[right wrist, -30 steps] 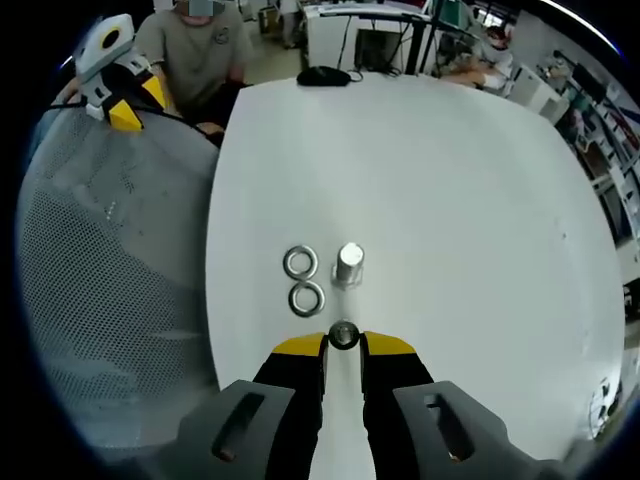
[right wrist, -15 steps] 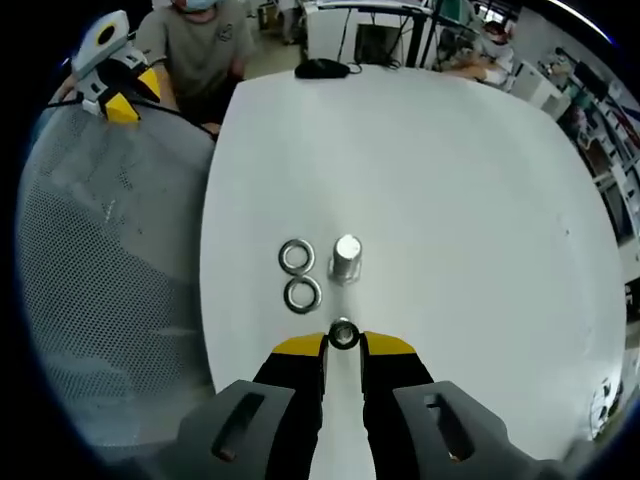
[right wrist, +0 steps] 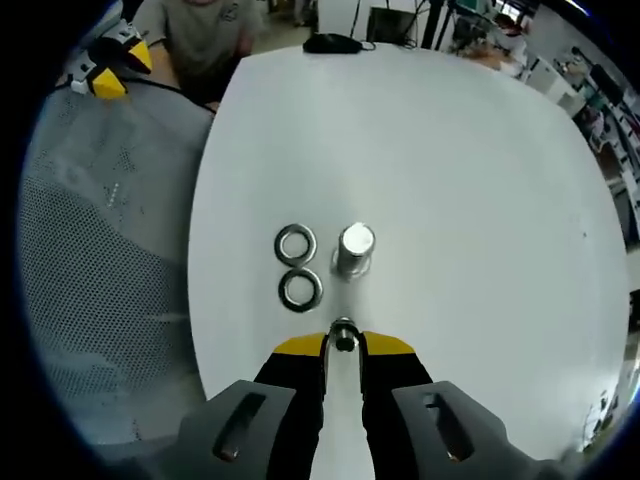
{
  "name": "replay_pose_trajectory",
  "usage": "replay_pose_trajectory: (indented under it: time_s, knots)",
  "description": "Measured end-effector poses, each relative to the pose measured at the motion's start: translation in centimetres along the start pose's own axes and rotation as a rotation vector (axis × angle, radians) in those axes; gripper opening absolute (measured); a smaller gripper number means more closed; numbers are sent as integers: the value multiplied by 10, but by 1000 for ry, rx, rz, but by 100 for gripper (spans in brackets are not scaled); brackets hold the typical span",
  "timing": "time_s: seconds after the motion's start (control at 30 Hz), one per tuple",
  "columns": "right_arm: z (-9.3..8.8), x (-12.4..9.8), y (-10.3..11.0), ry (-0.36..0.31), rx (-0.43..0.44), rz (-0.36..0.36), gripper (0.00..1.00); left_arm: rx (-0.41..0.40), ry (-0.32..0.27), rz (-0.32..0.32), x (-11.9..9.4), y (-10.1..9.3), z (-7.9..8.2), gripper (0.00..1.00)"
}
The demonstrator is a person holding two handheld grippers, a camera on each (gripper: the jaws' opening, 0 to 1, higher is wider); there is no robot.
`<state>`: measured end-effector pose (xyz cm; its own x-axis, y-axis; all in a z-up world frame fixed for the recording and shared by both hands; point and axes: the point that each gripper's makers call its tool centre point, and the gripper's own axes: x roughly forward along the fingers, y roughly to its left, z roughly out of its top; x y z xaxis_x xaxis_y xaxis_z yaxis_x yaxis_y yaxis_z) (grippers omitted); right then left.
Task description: Place the washer onto the threaded stud by aligning its center hole with the stud, sliding it down to the base, and recovering from edge contact or off-axis alignment until the washer reaches the visible bottom stop.
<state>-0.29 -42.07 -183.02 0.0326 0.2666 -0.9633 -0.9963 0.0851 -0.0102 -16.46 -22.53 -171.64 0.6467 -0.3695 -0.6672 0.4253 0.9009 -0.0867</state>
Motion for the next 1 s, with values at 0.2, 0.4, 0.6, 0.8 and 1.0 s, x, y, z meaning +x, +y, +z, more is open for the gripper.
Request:
replay_pose_trajectory:
  time_s: [0.2, 0.4, 0.6, 0.8, 1.0]
  knots:
    - [-5, 13, 4, 26, -11, 20, 14, 6, 0, 4, 0, 1, 0, 17]
    - [-2, 4, 3, 13, -4, 14, 24, 1, 2, 12, 0, 2, 0, 17]
    - [0, -26, 12, -64, 33, 0, 33, 0, 6, 17, 0, 3, -1, 19]
    - [6, -65, 30, -232, 140, 51, 34, 5, 10, 4, 1, 2, -1, 20]
    - [4, -100, 27, -411, 323, 6, 33, -4, 20, 10, 1, 3, -3, 23]
